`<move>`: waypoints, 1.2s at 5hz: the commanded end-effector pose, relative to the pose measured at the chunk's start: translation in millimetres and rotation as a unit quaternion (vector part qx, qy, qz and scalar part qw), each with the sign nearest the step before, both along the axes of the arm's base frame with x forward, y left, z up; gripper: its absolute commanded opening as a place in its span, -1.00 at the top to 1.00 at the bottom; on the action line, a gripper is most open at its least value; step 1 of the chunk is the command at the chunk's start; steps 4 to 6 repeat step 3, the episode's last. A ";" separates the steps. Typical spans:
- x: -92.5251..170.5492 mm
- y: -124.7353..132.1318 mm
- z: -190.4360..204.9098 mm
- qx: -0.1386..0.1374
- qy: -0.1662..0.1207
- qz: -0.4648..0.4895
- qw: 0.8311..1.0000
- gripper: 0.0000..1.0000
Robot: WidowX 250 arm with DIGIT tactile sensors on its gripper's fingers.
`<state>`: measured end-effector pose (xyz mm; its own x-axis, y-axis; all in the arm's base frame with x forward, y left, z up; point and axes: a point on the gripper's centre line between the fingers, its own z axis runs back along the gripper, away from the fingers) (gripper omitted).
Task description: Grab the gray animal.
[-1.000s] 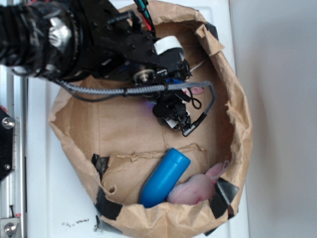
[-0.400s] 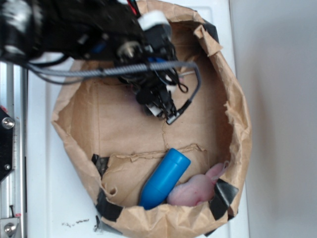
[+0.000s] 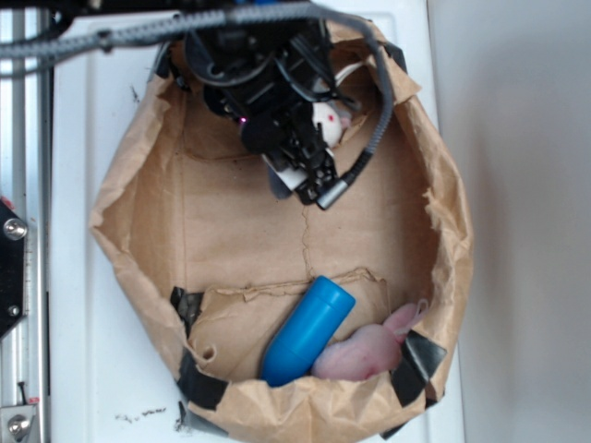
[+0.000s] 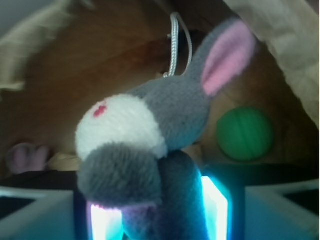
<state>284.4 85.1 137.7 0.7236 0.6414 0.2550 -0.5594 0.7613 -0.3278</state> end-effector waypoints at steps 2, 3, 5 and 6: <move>3.5 -31.1 80.0 0.038 0.022 -0.051 0.998 1.00; -3.0 -38.7 83.1 0.055 0.039 -0.055 0.996 1.00; -3.0 -38.7 83.1 0.055 0.039 -0.055 0.996 1.00; -3.0 -38.7 83.1 0.055 0.039 -0.055 0.996 1.00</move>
